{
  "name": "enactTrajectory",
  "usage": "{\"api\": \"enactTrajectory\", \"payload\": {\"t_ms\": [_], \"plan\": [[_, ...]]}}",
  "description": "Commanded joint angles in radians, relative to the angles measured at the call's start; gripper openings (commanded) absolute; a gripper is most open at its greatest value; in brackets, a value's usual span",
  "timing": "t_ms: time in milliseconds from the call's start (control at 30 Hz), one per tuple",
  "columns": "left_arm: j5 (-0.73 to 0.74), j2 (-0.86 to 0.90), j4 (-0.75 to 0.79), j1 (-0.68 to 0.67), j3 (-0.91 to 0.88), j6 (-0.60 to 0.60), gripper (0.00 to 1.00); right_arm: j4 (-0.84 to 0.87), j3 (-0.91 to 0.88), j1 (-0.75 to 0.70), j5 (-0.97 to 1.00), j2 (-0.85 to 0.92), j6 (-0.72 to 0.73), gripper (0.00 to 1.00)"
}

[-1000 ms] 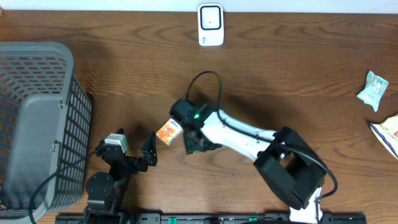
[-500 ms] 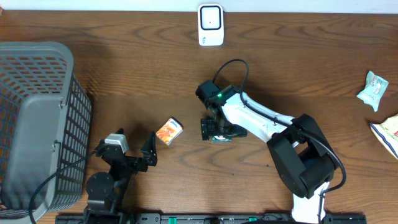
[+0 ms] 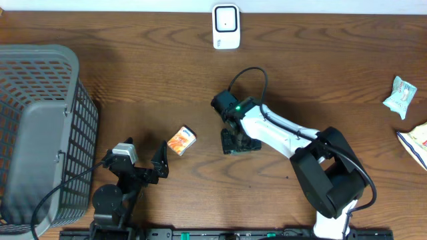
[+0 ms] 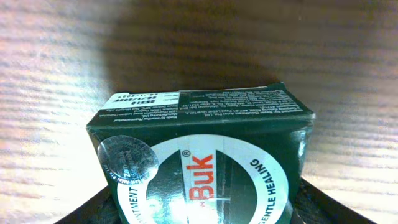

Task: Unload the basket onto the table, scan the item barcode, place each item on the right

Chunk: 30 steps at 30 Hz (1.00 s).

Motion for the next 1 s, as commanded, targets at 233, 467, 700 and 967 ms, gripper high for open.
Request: {"api": "enactTrajectory", "payload": {"t_ms": [233,467,700,967], "plan": [[0.006,-0.002,-0.027,0.002,-0.016,0.017,0.98,-0.018,-0.086,0.003,0.028,0.095,0.002,0.50],[0.006,-0.002,-0.026,0.002,-0.016,0.017,0.98,-0.019,-0.086,0.006,0.028,0.095,0.002,0.50],[0.006,-0.002,-0.027,0.002,-0.016,0.017,0.98,-0.011,-0.086,0.005,-0.093,0.095,0.002,0.35],[0.006,-0.002,-0.026,0.002,-0.016,0.017,0.98,-0.012,-0.081,-0.009,-0.140,0.095,-0.062,0.31]]}}
